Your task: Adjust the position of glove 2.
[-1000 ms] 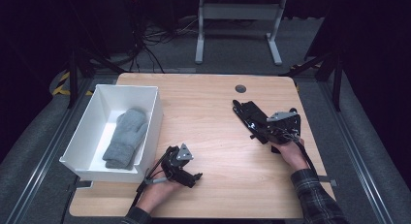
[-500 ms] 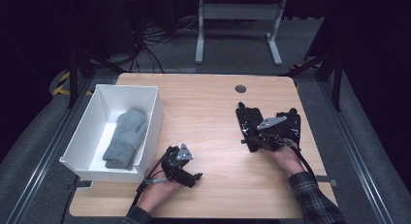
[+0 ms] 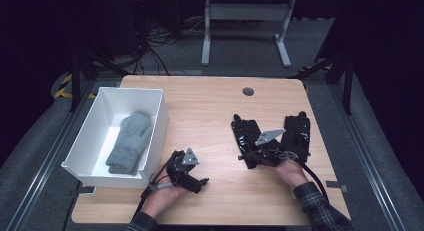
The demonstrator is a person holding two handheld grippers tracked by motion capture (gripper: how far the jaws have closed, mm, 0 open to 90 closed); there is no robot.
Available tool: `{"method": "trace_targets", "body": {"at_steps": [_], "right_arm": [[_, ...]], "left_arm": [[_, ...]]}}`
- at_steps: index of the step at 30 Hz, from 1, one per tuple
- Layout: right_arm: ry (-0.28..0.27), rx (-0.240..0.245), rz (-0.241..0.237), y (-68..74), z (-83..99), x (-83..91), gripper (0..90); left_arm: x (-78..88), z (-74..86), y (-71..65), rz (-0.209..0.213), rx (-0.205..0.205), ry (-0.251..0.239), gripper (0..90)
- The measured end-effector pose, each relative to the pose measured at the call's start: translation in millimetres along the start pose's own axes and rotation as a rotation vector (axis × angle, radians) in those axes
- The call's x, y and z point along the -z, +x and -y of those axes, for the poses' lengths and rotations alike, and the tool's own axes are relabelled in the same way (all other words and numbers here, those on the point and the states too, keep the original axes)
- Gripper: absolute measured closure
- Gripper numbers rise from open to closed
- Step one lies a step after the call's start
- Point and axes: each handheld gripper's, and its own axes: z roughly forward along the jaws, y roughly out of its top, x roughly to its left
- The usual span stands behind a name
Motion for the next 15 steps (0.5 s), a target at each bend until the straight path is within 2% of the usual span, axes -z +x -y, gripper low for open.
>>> {"method": "trace_targets", "body": {"at_steps": [3,6,8,11,15], "right_arm": [[-0.012,0.019,-0.001,5.9,-2.4,2.8,90.0],[-0.049,0.004,0.031,1.9,-4.4,15.3,90.0],[-0.051,-0.005,0.078,-4.5,-3.1,21.9,90.0],[-0.071,-0.046,0.131,-21.2,0.7,27.2,90.0],[-0.078,-0.076,0.164,-40.8,1.6,20.3,90.0]], "left_arm": [[0.0,0.0,0.0,0.001,0.0,0.001,1.6],[0.0,0.0,0.0,0.001,0.0,0.0,1.7],[0.1,0.1,0.0,0.001,-0.001,0.0,1.7],[0.2,0.0,0.0,0.0,-0.002,0.002,1.8],[0.2,0.0,0.0,0.0,-0.002,0.002,1.7]]}}
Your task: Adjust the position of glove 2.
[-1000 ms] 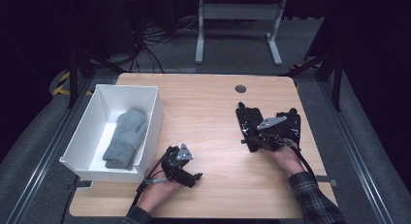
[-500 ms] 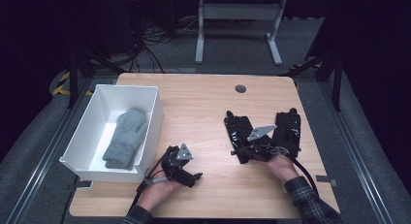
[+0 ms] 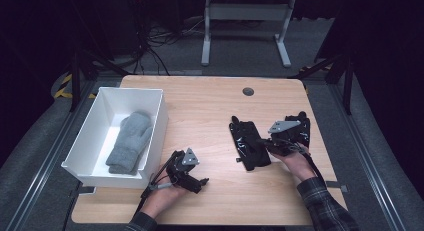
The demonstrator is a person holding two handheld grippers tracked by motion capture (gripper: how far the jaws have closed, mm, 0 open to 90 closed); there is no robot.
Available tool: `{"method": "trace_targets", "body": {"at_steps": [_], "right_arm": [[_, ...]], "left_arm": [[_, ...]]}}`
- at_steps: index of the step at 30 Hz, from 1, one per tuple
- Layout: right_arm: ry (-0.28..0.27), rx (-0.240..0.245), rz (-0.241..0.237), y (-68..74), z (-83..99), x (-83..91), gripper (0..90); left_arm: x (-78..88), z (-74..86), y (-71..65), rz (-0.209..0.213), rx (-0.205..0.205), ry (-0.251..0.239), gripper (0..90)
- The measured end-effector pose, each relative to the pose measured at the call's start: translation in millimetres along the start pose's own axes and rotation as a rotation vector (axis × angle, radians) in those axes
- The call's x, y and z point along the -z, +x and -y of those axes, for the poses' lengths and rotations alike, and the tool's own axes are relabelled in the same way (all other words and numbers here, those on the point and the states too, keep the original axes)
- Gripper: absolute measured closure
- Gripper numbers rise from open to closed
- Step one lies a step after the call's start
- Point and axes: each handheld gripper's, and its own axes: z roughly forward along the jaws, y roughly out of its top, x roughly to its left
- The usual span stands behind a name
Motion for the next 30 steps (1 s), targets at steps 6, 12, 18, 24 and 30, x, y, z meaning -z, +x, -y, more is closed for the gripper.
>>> {"method": "trace_targets", "body": {"at_steps": [6,12,18,24,30], "right_arm": [[0.05,-0.008,-0.012,-4.8,5.2,-14.5,90.0],[0.06,0.024,-0.035,6.8,3.7,-15.8,90.0],[0.064,0.083,-0.088,26.8,1.3,-17.8,90.0],[0.079,0.134,-0.144,47.1,0.7,-16.3,90.0],[0.094,0.197,-0.211,67.0,5.2,-9.9,90.0]], "left_arm": [[0.0,0.0,0.1,0.001,0.0,0.0,1.7],[0.0,0.0,0.1,0.0,0.0,0.0,1.7],[0.0,0.1,0.0,0.001,0.0,0.001,1.7],[0.0,0.1,0.0,0.002,0.001,0.001,1.7],[0.0,0.1,0.0,0.001,0.001,0.0,1.7]]}}
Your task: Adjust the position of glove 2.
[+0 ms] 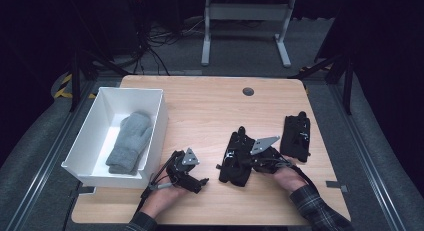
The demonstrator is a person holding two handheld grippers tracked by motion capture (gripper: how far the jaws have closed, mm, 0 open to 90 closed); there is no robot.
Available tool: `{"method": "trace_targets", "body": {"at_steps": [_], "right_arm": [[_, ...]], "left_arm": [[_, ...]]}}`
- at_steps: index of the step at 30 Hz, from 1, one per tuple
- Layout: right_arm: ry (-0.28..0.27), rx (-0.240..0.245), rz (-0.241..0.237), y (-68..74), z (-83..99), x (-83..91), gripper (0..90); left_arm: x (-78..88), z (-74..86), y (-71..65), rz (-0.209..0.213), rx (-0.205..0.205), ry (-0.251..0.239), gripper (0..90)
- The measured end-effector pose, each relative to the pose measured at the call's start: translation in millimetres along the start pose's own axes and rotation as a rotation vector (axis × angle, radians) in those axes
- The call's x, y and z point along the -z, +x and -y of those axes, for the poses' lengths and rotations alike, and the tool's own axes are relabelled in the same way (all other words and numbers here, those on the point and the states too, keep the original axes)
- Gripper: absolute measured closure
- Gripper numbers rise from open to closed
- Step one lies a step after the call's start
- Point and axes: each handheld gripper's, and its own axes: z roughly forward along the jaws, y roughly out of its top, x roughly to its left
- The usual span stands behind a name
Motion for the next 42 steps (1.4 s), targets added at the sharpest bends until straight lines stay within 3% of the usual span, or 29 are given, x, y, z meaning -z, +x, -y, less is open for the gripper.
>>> {"method": "trace_targets", "body": {"at_steps": [5,8,12,14,17,21,27,31,34,35,38,39,42], "right_arm": [[0.014,0.036,-0.049,19.7,1.7,2.4,90.0],[0.016,0.064,-0.053,26.9,2.0,4.4,90.0],[-0.053,0.022,-0.002,19.2,-5.4,8.4,90.0],[-0.071,0.018,0.039,12.6,-12.0,5.8,90.0],[-0.077,-0.002,0.063,3.0,-22.8,-5.0,90.0],[-0.035,0.004,0.044,0.0,-30.5,-27.1,90.0],[-0.057,0.039,-0.006,7.5,-42.3,-40.1,90.0],[-0.055,0.057,-0.01,11.2,-48.2,-44.7,90.0],[-0.067,0.053,-0.005,11.0,-48.3,-38.6,90.0],[-0.106,0.029,0.009,6.8,-47.7,-25.3,90.0],[-0.124,0.008,0.029,1.1,-45.1,-13.8,90.0],[-0.131,-0.028,0.057,-8.1,-37.9,-1.7,90.0],[-0.123,-0.072,0.066,-21.7,-25.3,10.5,90.0]], "left_arm": [[0.0,0.0,0.0,0.0,0.0,-0.001,1.7],[0.0,0.0,0.0,-0.001,-0.001,-0.001,1.7],[0.0,0.0,-0.1,0.0,0.0,0.0,1.8],[0.0,0.0,-0.1,0.0,0.0,0.0,1.8],[0.1,0.0,-0.1,-0.001,0.0,0.0,1.8],[0.1,0.0,-0.1,-0.001,0.0,0.0,1.8],[0.2,0.1,-0.2,-0.001,0.002,0.002,1.8],[0.2,0.1,-0.3,-0.001,0.002,0.003,1.8],[0.2,0.1,-0.3,-0.001,0.002,0.002,1.8],[0.2,0.1,-0.3,0.0,0.002,0.002,1.8],[0.2,0.1,-0.3,0.0,0.002,0.002,1.8],[0.2,0.1,-0.3,0.0,0.002,0.002,1.8],[0.2,0.1,-0.3,-0.001,0.002,0.002,1.8]]}}
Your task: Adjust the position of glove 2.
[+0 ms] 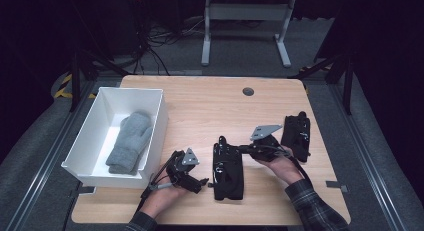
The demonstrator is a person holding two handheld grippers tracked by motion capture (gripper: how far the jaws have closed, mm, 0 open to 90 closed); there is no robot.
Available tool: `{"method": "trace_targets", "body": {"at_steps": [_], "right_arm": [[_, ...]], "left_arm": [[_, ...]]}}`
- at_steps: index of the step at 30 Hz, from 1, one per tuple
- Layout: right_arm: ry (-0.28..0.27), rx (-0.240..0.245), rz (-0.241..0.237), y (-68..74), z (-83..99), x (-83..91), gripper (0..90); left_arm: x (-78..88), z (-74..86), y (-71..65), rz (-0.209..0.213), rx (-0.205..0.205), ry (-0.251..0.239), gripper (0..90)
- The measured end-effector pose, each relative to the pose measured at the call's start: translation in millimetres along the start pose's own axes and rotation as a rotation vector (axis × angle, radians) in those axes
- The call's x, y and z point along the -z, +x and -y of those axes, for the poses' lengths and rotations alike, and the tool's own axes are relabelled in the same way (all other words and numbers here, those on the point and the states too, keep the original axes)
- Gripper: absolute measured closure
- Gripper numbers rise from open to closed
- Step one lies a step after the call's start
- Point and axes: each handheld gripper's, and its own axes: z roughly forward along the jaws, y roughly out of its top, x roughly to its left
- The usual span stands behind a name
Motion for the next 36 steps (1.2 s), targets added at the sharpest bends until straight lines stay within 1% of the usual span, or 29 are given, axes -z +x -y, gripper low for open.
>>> {"method": "trace_targets", "body": {"at_steps": [1,3,4,9,11,13,15,16,17,18,19,20,22,23,24,26,27,30,36], "right_arm": [[0.002,-0.006,0.015,-4.9,3.6,5.0,90.0],[-0.002,-0.034,0.047,-14.4,10.2,15.5,90.0],[-0.002,-0.034,0.047,-14.4,10.2,15.5,90.0],[-0.009,-0.088,0.14,-39.5,27.1,38.6,90.0],[-0.009,-0.11,0.17,-48.5,33.7,45.4,90.0],[-0.021,-0.142,0.196,-58.9,41.1,53.6,90.0],[-0.017,-0.164,0.229,-67.5,47.5,60.1,90.0],[-0.009,-0.167,0.251,-71.2,50.3,63.4,90.0],[-0.009,-0.175,0.261,-74.4,52.8,65.9,90.0],[-0.015,-0.197,0.276,-79.7,57.3,70.4,90.0],[-0.016,-0.21,0.292,-83.7,60.7,73.6,90.0],[-0.012,-0.218,0.311,-87.4,64.0,76.6,90.0],[-0.014,-0.243,0.335,-94.8,70.9,82.1,90.0],[-0.014,-0.243,0.335,-94.8,70.9,82.1,90.0],[-0.008,-0.267,0.361,-101.6,77.2,86.9,90.0],[-0.003,-0.297,0.39,-108.8,84.6,90.4,90.0],[-0.003,-0.297,0.39,-108.8,84.6,90.4,90.0],[0.02,-0.339,0.413,-118.2,97.2,93.4,90.0],[0.048,-0.36,0.437,-125.0,106.5,92.6,90.0]], "left_arm": [[0.0,0.0,0.0,0.001,0.0,0.0,1.8],[0.0,0.0,0.0,0.001,0.0,0.0,1.8],[0.0,0.0,0.0,0.001,0.0,0.0,1.8],[0.0,0.0,0.0,0.0,0.0,0.001,1.8],[-0.4,-0.2,-0.1,-0.005,0.0,0.001,1.5],[-0.5,-0.4,0.1,-0.008,0.002,0.003,0.5],[-0.6,-0.4,0.0,-0.006,0.004,0.003,0.4],[-0.5,-0.8,0.0,-0.009,0.003,0.006,0.4],[-0.4,-1.3,-0.4,-0.012,0.008,0.013,0.3],[-0.4,-1.3,-0.4,-0.012,0.008,0.013,0.0],[0.3,-2.7,-0.3,-0.013,0.01,0.031,0.0],[0.3,-2.7,-0.3,-0.013,0.01,0.031,0.0],[0.8,-2.6,0.2,-0.015,0.01,0.033,0.0],[0.8,-2.6,0.2,-0.015,0.01,0.033,0.0],[0.9,-2.3,0.1,-0.014,0.01,0.033,0.0],[0.9,-1.9,0.2,-0.012,0.007,0.029,0.0],[0.9,-1.9,0.2,-0.012,0.007,0.029,0.0],[0.1,-0.3,1.0,-0.005,0.006,0.011,0.0],[-0.2,0.3,1.0,-0.005,0.005,0.004,0.0]]}}
